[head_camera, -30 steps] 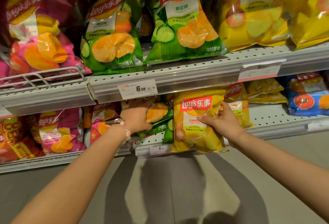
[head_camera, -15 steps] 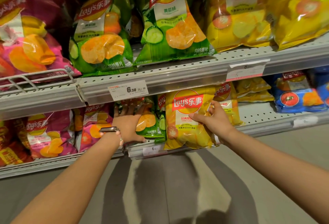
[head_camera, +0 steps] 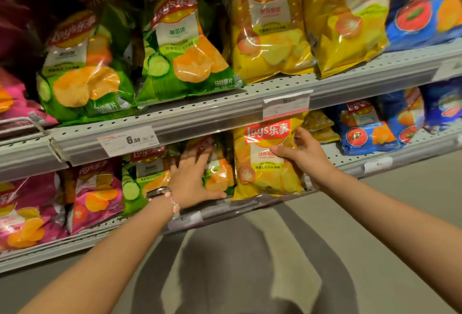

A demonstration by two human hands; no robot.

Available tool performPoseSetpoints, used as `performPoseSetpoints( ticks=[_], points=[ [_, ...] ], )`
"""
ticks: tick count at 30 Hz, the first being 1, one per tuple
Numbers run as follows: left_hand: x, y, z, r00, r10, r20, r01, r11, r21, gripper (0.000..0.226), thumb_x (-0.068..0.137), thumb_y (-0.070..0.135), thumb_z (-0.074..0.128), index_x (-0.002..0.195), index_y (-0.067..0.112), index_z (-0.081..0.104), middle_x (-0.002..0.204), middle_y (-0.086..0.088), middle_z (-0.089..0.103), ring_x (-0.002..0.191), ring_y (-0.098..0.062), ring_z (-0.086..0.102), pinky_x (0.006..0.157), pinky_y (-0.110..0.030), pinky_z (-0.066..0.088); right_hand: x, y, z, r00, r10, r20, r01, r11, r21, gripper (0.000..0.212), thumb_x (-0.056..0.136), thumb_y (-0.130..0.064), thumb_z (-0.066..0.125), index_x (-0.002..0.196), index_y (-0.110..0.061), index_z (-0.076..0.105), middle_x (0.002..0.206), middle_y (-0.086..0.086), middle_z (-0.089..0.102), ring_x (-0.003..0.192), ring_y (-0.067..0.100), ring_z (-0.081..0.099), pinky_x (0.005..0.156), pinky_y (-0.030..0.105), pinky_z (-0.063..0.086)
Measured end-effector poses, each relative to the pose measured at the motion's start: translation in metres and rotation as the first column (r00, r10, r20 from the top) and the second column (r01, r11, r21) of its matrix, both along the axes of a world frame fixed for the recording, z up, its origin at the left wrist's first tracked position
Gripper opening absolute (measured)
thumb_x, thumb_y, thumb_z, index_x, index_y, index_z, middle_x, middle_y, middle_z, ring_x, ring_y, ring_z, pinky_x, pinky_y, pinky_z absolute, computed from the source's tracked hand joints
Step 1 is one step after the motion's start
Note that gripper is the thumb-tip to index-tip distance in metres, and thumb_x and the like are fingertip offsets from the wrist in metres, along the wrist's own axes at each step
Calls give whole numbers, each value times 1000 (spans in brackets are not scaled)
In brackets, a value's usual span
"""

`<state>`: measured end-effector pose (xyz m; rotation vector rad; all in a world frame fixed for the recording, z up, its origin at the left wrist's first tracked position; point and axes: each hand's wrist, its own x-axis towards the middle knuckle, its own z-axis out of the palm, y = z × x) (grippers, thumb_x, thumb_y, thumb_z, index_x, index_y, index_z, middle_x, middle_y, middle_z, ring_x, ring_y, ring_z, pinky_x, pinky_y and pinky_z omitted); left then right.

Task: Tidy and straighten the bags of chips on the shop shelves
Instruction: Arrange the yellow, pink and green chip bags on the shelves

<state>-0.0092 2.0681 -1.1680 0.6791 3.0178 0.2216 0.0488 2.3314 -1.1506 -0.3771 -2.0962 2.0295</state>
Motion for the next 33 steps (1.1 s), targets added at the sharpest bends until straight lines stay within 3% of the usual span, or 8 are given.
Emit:
performPoseSetpoints(
  ticks=[7, 11, 14, 16, 19, 23, 29, 33],
  points=[
    [-9, 75, 0, 998, -29, -52, 27, 999, -37, 112, 61, 73, 70, 150, 35, 14, 146, -14, 36, 132, -36, 35, 101, -50, 40, -10, 86, 0, 996, -93, -8, 94, 990, 110, 63, 71, -20, 82, 125, -20, 49, 108, -5, 61, 104, 18, 60, 88, 37, 50],
    [-17, 112, -5, 1000, 15, -2, -15, 999, -33, 97, 57, 72, 73, 137, 29, 40, 143, -12, 41, 134, -38, 33, 100, -55, 40, -26, 126, -5, 986, -167, 3, 165, 978, 124, 82, 68, -21, 84, 135, -17, 36, 110, -1, 59, 105, 21, 59, 90, 38, 49],
    [-19, 131, -12, 996, 79, 51, -80, 997, 12, 80, 52, 67, 80, 117, 28, 54, 118, -3, 60, 118, -32, 51, 92, -49, 44, -40, 148, -11, 987, -162, 21, 156, 973, 173, 73, 70, -16, 82, 128, -17, 38, 110, 1, 62, 105, 22, 60, 98, 47, 47],
    [-20, 140, -17, 991, 111, 72, -111, 994, -11, 82, 52, 65, 81, 121, 30, 52, 113, -1, 62, 111, -29, 55, 95, -53, 42, -48, 158, -17, 988, -143, 53, 131, 973, 190, 68, 73, -13, 80, 127, -17, 40, 114, 4, 62, 107, 24, 60, 99, 48, 45],
    [-21, 149, -22, 986, 155, 63, -149, 985, -84, 83, 57, 62, 81, 127, 32, 48, 119, -2, 61, 115, -32, 53, 101, -62, 33, -56, 165, -30, 989, -114, 95, 93, 975, 200, 62, 78, -11, 76, 129, -14, 42, 119, 9, 61, 105, 22, 59, 91, 35, 47],
    [-21, 152, -24, 987, 157, 34, -152, 982, -116, 84, 62, 58, 80, 133, 32, 45, 135, -5, 51, 128, -35, 42, 105, -62, 29, -67, 160, -43, 990, -81, 116, 63, 986, 154, 60, 82, -6, 71, 133, -14, 41, 101, -3, 62, 84, 7, 58, 59, 10, 46],
    [-26, 130, -29, 989, 147, -12, -147, 983, -109, 105, 60, 67, 75, 147, 37, 25, 158, -10, 19, 144, -36, 14, 109, -58, 28, -76, 149, -54, 979, 40, 198, -55, 996, 70, 64, 83, -5, 67, 136, -20, 35, 101, -5, 60, 94, 15, 60, 66, 21, 45],
    [-24, 128, -29, 983, 164, -84, -176, 972, -154, 115, 57, 76, 69, 150, 40, 13, 160, -9, 6, 146, -33, 0, 112, -67, 10, -70, 142, -59, 979, -2, 203, -61, 950, 305, 64, 74, -13, 78, 124, -17, 38, 116, 9, 56, 114, 29, 54, 90, 36, 49]
  ],
)
